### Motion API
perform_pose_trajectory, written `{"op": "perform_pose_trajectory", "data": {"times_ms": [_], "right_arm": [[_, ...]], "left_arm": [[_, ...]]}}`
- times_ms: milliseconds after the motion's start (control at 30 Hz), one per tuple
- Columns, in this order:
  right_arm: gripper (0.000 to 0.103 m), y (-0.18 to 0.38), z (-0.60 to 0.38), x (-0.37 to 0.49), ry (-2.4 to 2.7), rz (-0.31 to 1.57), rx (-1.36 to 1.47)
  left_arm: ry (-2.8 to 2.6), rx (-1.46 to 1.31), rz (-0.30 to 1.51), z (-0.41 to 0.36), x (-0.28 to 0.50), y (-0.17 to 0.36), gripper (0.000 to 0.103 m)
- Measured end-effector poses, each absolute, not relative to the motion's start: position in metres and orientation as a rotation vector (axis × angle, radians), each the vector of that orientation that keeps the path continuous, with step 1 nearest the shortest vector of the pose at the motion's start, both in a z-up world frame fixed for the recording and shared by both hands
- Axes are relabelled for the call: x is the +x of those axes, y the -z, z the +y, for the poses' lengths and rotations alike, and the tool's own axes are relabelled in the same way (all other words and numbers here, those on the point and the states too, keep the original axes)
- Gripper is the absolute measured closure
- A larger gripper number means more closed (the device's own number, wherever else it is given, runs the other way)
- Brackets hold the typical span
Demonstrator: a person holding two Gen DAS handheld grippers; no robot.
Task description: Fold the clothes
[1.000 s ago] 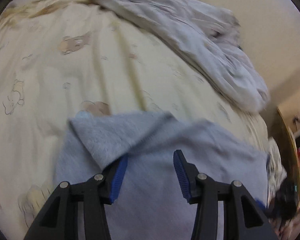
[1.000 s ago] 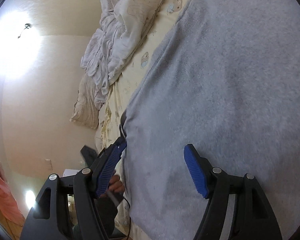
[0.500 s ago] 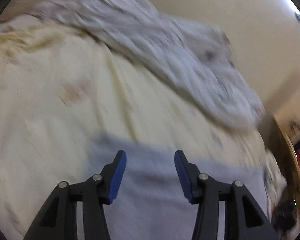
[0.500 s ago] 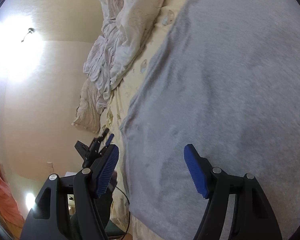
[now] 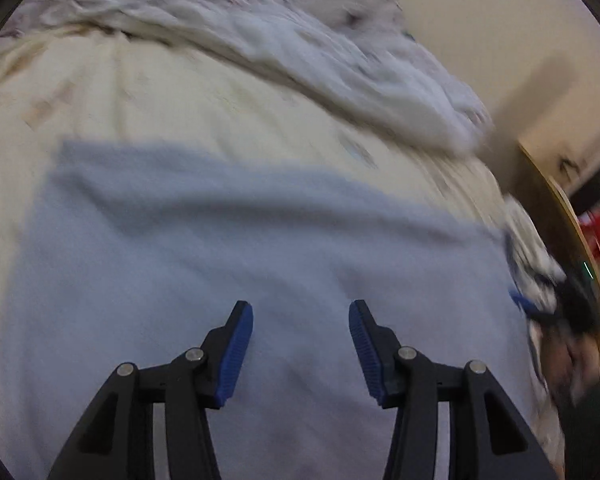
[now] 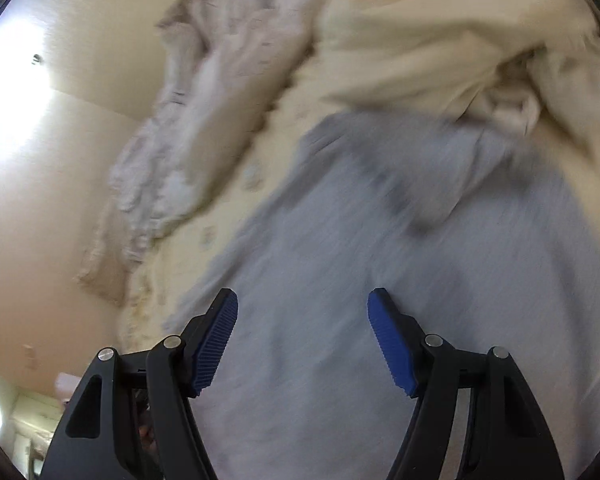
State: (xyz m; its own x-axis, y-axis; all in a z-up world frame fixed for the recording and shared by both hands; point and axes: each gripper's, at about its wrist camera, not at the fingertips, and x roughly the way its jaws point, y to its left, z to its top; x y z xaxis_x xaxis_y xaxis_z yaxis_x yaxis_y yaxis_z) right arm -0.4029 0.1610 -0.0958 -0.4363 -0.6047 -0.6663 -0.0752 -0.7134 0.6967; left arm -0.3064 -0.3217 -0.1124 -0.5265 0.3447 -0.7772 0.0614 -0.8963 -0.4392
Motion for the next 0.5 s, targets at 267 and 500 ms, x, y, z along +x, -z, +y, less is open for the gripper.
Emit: {"op": "perform_pose_trajectory", "data": {"times_ms": [267,500], "right_arm": [[0.033,0.047,0.202,-0.476,2.641,-0.556,1.285],[0.033,0.028,0.209,-0.482,2.652,-0.527,1.283]], "left_arm": [[-2.616,-1.366,-0.456,-0.299,-0.283,0.13,0.052],[-2.614,-1.368,-0.458,-0.296,-0.282,0.131,0.052]]}}
